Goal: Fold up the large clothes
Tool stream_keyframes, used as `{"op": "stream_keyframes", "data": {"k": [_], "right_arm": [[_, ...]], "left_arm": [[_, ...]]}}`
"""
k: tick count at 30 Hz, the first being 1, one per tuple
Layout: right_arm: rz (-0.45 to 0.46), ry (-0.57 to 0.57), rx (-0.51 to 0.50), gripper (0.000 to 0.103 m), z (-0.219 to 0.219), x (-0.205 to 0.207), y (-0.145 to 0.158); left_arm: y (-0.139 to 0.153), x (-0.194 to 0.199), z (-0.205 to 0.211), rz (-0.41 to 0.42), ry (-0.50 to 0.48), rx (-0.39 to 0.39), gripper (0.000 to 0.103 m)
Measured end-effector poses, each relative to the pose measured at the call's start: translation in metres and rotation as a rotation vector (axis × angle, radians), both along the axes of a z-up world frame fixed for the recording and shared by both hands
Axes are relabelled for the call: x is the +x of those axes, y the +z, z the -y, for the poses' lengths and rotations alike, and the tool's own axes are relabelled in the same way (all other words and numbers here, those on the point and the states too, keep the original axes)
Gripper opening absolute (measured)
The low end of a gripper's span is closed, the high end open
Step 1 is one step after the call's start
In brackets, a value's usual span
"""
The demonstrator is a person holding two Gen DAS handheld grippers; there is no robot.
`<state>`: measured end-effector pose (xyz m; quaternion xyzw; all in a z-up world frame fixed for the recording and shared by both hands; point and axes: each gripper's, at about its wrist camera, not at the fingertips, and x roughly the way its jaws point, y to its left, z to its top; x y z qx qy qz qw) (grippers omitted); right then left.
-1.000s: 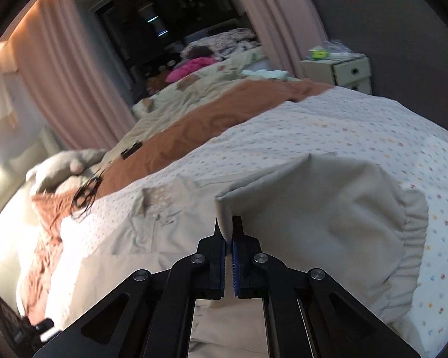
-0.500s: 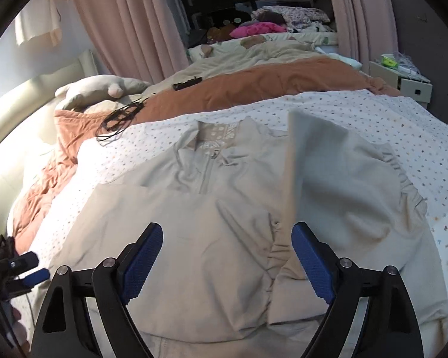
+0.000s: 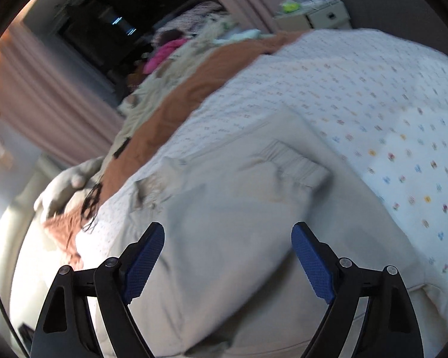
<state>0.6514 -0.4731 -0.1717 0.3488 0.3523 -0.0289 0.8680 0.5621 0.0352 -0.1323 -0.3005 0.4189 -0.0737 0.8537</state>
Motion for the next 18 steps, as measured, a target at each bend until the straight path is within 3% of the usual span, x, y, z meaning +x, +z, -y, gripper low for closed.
{"op": "stream_keyframes", "data": {"k": [6,8,9,10,11,13,18], "right_arm": [[-0.06,-0.046,0.076,0.088,0.021,0.008,-0.034],[-0.072,-0.041,0.083,0.078,0.023,0.019,-0.045],[-0.075,-0.024,0.092,0.059,0.023,0.024,-0.051],[-0.078,-0.014,0.1,0.024,0.024,0.026,-0.054],[-0.086,-0.006,0.113,0.007,0.026,0.028,-0.057],[-0.053,-0.022,0.117,0.005,0.026,0.023,-0.047],[0.093,0.044,0.015,0.005,-0.005,0.008,0.016]], "left_arm": [[0.001,-0.001,-0.004,0.002,0.012,0.005,0.091],[0.001,-0.001,-0.005,0.001,0.011,0.007,0.091],[0.001,-0.001,-0.005,0.001,0.011,0.006,0.091],[0.001,-0.001,-0.005,0.002,0.01,0.007,0.091],[0.001,-0.001,-0.005,0.002,0.009,0.007,0.091],[0.001,-0.002,-0.005,0.003,0.011,0.005,0.091],[0.007,-0.005,-0.011,0.015,0.026,-0.033,0.091]]}}
